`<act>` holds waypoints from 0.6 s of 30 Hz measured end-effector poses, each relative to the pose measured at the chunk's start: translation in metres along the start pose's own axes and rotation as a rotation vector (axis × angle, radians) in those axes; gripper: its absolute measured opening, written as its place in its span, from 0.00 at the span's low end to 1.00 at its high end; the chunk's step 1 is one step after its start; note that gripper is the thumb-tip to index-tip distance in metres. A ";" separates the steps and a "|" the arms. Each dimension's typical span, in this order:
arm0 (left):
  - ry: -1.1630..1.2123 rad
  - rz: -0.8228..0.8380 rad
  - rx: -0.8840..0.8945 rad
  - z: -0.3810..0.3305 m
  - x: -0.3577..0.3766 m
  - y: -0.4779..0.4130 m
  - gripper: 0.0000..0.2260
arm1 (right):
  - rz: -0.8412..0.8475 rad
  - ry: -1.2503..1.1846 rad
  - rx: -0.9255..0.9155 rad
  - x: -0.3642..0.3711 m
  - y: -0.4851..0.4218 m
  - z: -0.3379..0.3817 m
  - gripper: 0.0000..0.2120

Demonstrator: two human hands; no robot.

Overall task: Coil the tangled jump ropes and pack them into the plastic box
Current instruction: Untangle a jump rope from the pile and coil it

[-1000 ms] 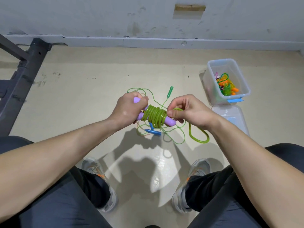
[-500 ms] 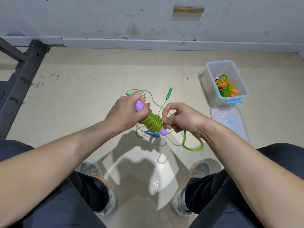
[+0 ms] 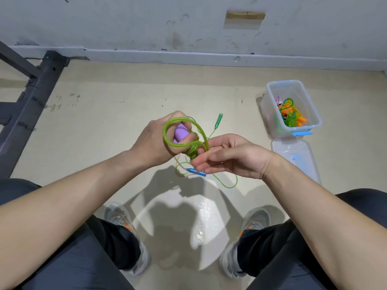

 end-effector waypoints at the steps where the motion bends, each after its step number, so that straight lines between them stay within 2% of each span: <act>1: -0.002 0.016 -0.030 0.000 0.000 -0.001 0.13 | -0.057 0.096 -0.021 0.001 -0.001 0.000 0.08; 4: 0.033 0.072 -0.081 -0.002 0.004 0.003 0.18 | -0.238 0.463 -0.088 0.001 -0.002 0.006 0.15; 9: 0.125 0.034 -0.084 -0.010 0.004 0.006 0.25 | -0.458 0.714 -0.196 -0.004 -0.003 0.010 0.20; 13: 0.131 0.015 -0.124 -0.013 0.000 0.003 0.23 | -0.697 1.001 -0.267 -0.007 -0.001 0.017 0.20; 15: 0.150 0.034 -0.149 -0.014 0.005 0.006 0.23 | -0.679 0.925 -0.288 -0.006 -0.002 0.014 0.16; 18: 0.160 0.071 -0.177 -0.015 0.012 0.010 0.24 | -0.651 0.630 -0.244 -0.003 -0.006 0.008 0.08</act>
Point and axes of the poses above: each hand's wrist, its own y-axis away from the middle knuckle, its own x-axis out of the palm, z = x × y, the point moved 3 cm from there along -y, towards the middle knuckle, and after that the axes turned 12 degrees about y, right-handed, at the moved point
